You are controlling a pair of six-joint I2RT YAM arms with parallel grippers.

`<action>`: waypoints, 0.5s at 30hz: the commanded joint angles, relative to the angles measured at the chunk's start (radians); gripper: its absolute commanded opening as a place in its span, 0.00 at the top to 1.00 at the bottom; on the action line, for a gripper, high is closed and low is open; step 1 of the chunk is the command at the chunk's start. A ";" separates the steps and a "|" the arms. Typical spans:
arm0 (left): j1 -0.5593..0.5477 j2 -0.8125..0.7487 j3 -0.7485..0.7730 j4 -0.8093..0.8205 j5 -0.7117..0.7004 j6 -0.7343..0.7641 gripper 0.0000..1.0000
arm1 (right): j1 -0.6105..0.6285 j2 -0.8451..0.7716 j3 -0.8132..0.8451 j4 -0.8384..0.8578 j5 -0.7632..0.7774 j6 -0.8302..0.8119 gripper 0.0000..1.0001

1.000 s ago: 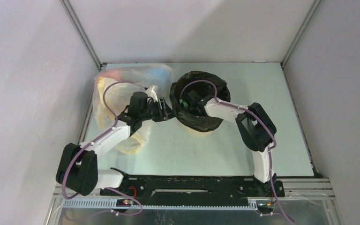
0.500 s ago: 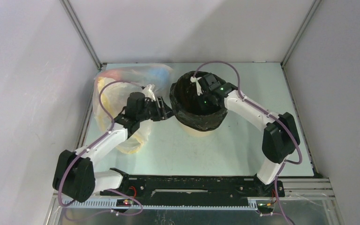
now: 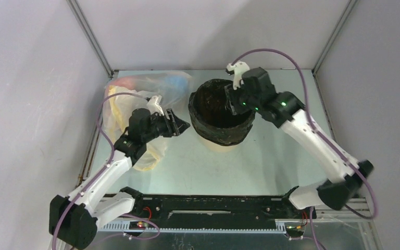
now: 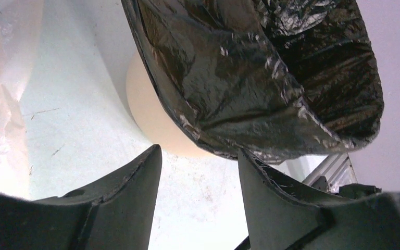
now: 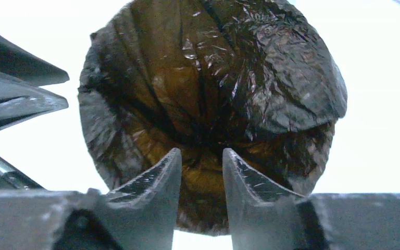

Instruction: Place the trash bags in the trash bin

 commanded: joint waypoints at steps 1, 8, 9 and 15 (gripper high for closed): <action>-0.011 -0.103 -0.066 0.061 0.011 0.037 0.36 | 0.027 -0.197 -0.105 0.084 0.038 -0.020 0.52; -0.063 -0.254 -0.166 0.160 -0.015 0.049 0.20 | 0.037 -0.469 -0.393 0.225 0.007 -0.012 0.00; -0.072 -0.262 -0.172 0.161 -0.019 0.051 0.12 | 0.038 -0.503 -0.444 0.245 0.004 -0.005 0.00; -0.150 -0.282 -0.236 0.225 -0.095 0.056 0.00 | 0.045 -0.778 -0.802 0.468 -0.024 0.051 0.00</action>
